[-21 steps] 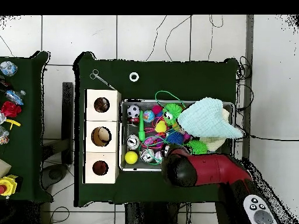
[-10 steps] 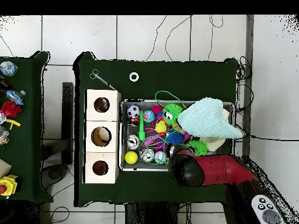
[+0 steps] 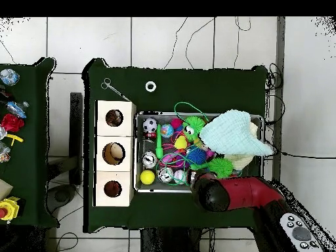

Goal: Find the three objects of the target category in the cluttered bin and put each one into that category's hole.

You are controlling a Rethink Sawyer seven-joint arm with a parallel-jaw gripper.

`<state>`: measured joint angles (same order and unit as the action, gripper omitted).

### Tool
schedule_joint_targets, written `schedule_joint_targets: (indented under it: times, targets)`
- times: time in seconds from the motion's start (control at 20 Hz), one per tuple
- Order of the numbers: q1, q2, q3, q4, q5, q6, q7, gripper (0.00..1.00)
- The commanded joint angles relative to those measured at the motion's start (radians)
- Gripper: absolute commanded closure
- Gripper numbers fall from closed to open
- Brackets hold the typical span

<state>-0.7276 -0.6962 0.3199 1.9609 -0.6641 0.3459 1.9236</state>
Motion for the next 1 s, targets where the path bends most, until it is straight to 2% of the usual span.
schedule_joint_targets:
  times: [0.05, 0.35, 0.7, 1.0]
  targets:
    - [0.047, 0.049, 0.060, -0.028, -0.038, 0.003, -0.031, 0.00]
    - [0.071, 0.045, 0.036, -0.015, -0.013, -0.007, 0.013, 0.00]
    - [0.005, 0.055, 0.046, -0.018, -0.033, 0.016, -0.058, 0.00]
    - [-0.059, 0.071, 0.066, -0.009, -0.080, 0.024, -0.136, 0.00]
